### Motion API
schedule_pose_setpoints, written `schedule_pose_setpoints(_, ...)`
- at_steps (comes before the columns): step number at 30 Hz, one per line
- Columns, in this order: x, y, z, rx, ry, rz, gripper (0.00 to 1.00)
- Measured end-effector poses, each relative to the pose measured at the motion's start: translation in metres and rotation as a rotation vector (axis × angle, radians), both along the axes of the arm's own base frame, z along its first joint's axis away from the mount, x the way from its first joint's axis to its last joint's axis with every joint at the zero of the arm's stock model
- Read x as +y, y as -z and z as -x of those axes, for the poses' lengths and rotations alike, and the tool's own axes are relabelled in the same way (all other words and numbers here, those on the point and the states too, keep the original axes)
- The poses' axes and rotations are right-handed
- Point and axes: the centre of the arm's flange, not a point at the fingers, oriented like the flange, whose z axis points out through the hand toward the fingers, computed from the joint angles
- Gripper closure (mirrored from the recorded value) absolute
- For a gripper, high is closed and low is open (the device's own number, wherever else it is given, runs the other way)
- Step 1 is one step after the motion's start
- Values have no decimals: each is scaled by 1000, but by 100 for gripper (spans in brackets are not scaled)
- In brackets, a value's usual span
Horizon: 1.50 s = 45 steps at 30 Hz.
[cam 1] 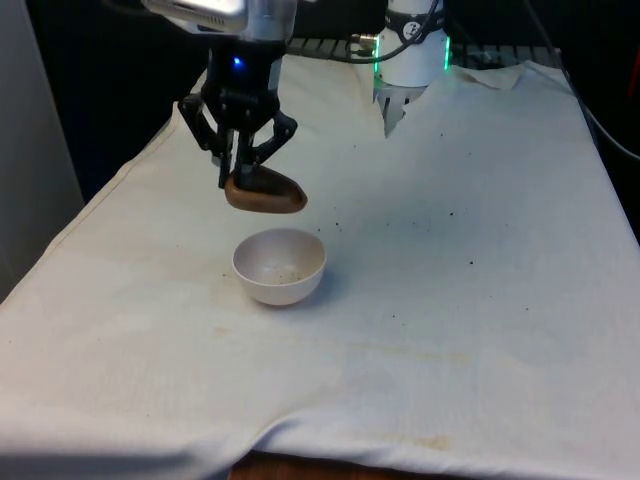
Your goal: Pour the coffee beans from the cup into the bowl.
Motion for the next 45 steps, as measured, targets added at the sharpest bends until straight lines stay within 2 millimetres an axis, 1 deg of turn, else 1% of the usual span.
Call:
schedule_pose_setpoints(12, 3, 5, -1, 6, -6, 17, 100)
schedule_pose_setpoints(23, 3, 6, -4, 8, -6, 78, 100)
schedule_pose_setpoints(35, 8, 14, -11, 11, 0, 163, 100)
schedule_pose_setpoints(45, 8, 15, -13, 14, -3, 223, 100)
